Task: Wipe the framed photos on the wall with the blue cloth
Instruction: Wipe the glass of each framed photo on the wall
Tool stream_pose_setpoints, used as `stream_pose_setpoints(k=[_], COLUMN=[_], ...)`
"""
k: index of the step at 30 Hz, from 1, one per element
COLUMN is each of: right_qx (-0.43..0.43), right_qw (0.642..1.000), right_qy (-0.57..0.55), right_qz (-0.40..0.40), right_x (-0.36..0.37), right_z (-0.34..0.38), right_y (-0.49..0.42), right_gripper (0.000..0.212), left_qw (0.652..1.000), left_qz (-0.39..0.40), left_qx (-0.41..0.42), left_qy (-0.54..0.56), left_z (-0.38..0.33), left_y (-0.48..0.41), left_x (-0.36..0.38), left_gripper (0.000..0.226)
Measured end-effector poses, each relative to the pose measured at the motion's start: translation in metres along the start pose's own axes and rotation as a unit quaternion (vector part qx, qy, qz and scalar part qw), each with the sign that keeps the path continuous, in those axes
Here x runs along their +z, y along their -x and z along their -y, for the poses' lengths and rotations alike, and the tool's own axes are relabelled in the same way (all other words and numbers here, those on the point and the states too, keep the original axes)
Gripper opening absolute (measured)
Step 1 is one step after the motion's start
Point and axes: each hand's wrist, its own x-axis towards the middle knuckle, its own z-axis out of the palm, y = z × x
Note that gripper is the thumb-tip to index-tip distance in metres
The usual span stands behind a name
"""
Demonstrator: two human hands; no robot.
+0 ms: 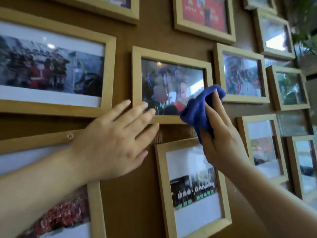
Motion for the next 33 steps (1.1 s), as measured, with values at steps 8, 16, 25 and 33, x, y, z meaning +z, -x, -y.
stream_pose_setpoints(k=[8,16,25,33], right_qx=[-0.014,-0.059,-0.075,0.079], right_qw=[0.998,0.991,0.977,0.986], right_qy=[0.049,0.099,0.171,0.141], right_qz=[0.021,0.075,0.103,0.04], right_x=[0.009,0.04,0.034,0.008], right_z=[0.017,0.046,0.019,-0.015], right_y=[-0.08,-0.104,-0.102,-0.107], right_gripper=[0.054,0.054,0.058,0.051], left_qw=[0.998,0.998,0.999,0.998], left_qz=[0.04,0.016,-0.022,-0.038], left_qx=[0.002,0.017,0.03,0.039], left_qy=[-0.054,-0.05,-0.034,-0.04], left_z=[0.044,0.049,0.051,0.051], left_y=[-0.005,-0.002,-0.006,-0.015], left_x=[0.008,0.019,0.027,0.025], left_gripper=[0.049,0.041,0.036,0.038])
